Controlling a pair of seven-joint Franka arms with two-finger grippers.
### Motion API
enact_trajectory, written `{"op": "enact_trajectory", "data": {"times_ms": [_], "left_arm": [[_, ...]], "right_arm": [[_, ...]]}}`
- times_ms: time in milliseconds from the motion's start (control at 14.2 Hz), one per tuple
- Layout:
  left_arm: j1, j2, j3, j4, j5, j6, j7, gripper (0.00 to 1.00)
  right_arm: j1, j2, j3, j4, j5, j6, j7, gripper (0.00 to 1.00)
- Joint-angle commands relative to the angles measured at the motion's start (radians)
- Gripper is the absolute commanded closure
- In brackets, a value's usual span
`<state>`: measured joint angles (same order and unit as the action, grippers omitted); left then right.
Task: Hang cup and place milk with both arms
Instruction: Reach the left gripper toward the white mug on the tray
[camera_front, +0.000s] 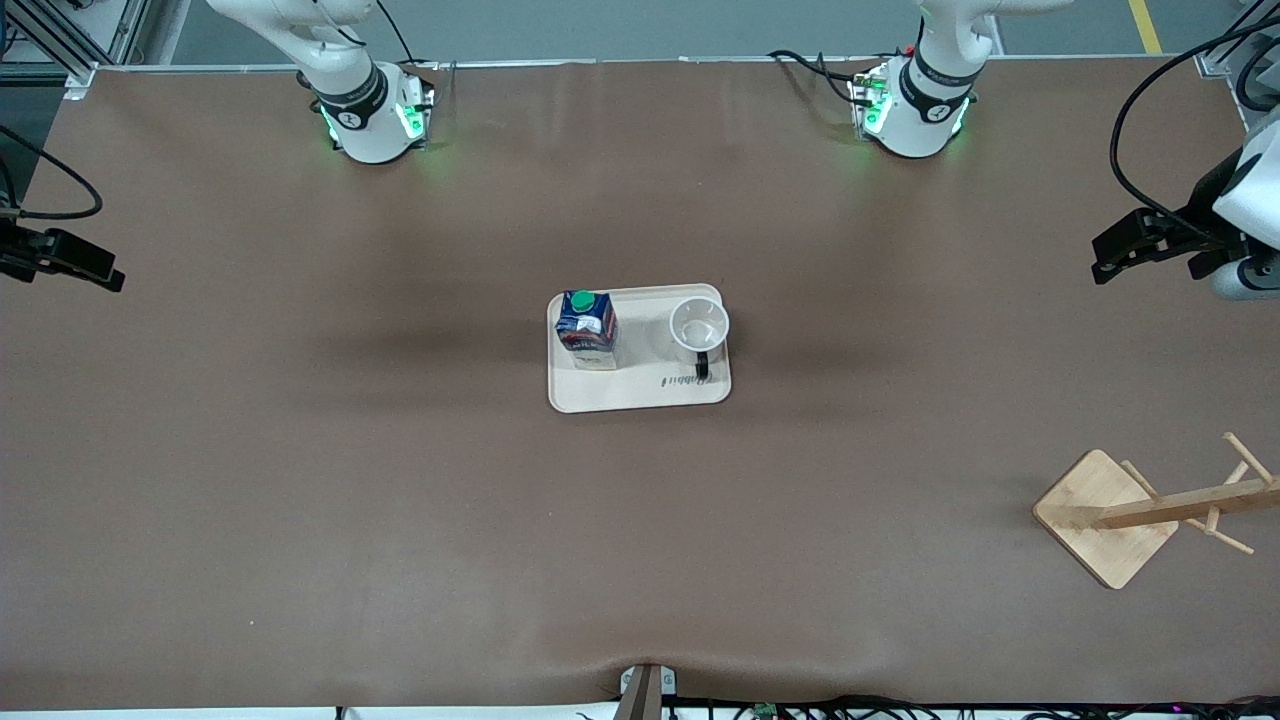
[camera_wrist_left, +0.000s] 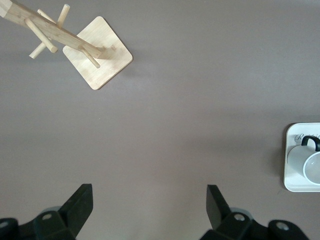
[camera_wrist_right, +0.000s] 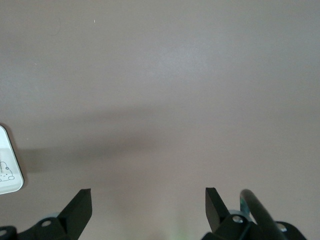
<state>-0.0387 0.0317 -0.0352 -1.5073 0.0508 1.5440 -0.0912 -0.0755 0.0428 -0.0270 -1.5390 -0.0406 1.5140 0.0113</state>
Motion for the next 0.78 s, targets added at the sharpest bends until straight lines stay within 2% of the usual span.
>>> {"op": "enact_trajectory", "data": {"times_ms": [0, 424, 707], "left_arm": [[0.003, 0.007, 0.0, 0.022, -0.015, -0.018, 0.01, 0.0], [-0.01, 0.037, -0.002, 0.044, -0.048, -0.018, -0.004, 0.0], [-0.113, 0.099, -0.02, 0.016, -0.04, -0.007, -0.016, 0.0]], "right_arm": [[-0.007, 0.006, 0.007, 0.017, -0.013, -0.005, 0.012, 0.0], [-0.009, 0.015, 0.007, 0.017, -0.012, 0.0, 0.01, 0.0], [-0.009, 0.023, 0.007, 0.017, -0.012, 0.002, 0.012, 0.0]]}}
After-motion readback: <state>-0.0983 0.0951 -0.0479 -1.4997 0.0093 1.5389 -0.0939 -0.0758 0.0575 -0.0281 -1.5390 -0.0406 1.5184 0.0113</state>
